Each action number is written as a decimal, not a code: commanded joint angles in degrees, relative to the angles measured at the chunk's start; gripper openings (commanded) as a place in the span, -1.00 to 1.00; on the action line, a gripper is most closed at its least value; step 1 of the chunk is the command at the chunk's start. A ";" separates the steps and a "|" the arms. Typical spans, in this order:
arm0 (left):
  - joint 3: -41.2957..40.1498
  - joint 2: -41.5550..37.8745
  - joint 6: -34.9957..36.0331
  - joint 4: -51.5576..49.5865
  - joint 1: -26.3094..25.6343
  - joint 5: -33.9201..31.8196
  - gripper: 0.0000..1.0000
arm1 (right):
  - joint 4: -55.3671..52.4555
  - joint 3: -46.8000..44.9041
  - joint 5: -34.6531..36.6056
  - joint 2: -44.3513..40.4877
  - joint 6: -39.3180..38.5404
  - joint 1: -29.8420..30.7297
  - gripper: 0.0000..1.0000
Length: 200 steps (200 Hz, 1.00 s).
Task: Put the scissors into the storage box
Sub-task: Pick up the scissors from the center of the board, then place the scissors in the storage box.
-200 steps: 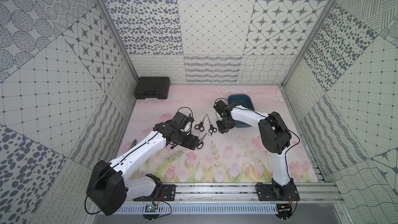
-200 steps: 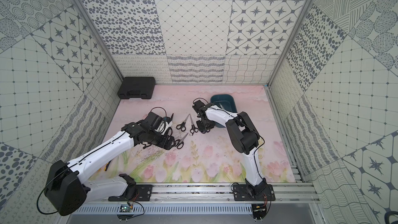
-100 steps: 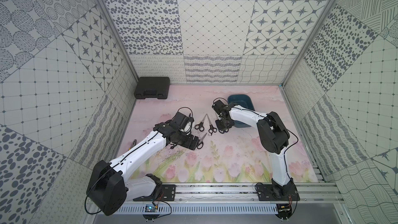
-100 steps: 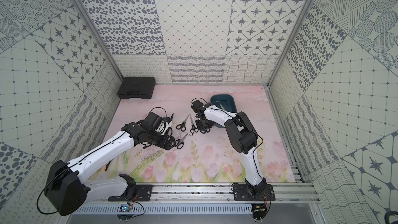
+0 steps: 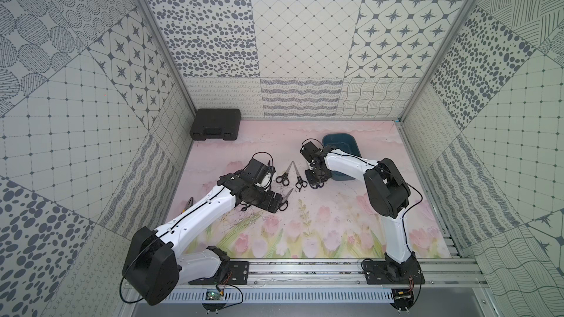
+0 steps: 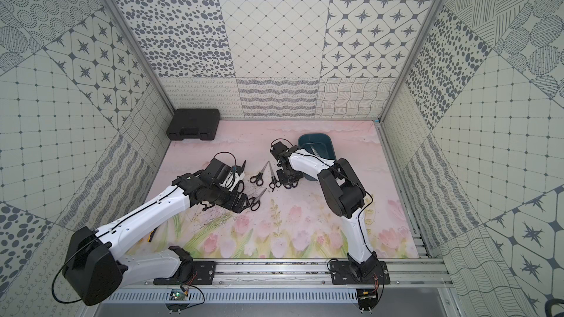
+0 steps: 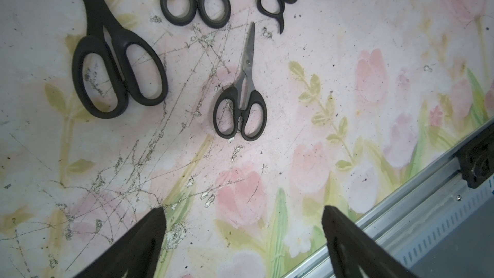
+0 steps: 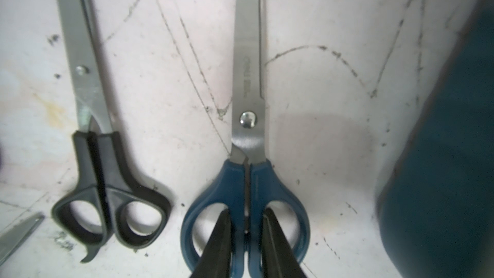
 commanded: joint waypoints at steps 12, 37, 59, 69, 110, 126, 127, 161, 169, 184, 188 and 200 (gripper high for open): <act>0.69 -1.45 1.02 -0.53 0.00 0.12 0.93 | 1.57 -0.17 -4.25 -3.37 -0.54 0.36 -1.00; 0.90 -4.94 -0.22 1.03 -0.34 2.20 0.99 | 0.30 2.22 -5.38 -6.20 -0.76 0.40 -1.00; 1.35 -8.97 -1.78 8.66 -2.00 7.41 0.99 | -1.91 5.27 -5.32 -8.34 -1.35 0.29 -1.00; 2.15 -9.71 -1.93 12.35 -3.13 8.77 0.99 | -2.52 6.26 -5.54 -9.62 -1.34 0.16 -1.00; 5.70 -5.54 0.73 27.33 -6.95 11.21 0.99 | -3.68 8.98 -7.74 -14.42 0.10 -4.75 -1.00; 6.19 -2.19 1.37 34.30 -7.85 11.10 0.99 | -4.56 9.78 -7.88 -14.02 -0.55 -7.99 -1.00; 6.10 -1.97 1.46 34.80 -7.85 11.18 0.99 | -4.66 9.88 -7.90 -13.90 -0.65 -8.18 -1.00; 4.27 5.33 3.15 52.00 -9.86 9.89 0.99 | -8.06 11.34 -7.67 -10.10 -4.34 -14.70 -1.00; 4.00 7.08 3.36 55.68 -10.48 9.68 0.99 | -8.97 11.79 -7.41 -9.05 -5.19 -15.82 -1.00; 5.22 10.02 4.15 58.89 -11.76 10.19 0.99 | -9.29 11.97 -6.96 -7.24 -6.81 -17.59 -1.00; 5.76 10.81 4.51 59.24 -12.36 10.24 0.99 | -9.42 12.11 -6.96 -6.77 -7.36 -17.90 -1.00; 7.82 13.24 5.01 58.46 -13.17 10.78 0.99 | -9.33 12.44 -6.99 -5.09 -9.03 -18.59 -1.00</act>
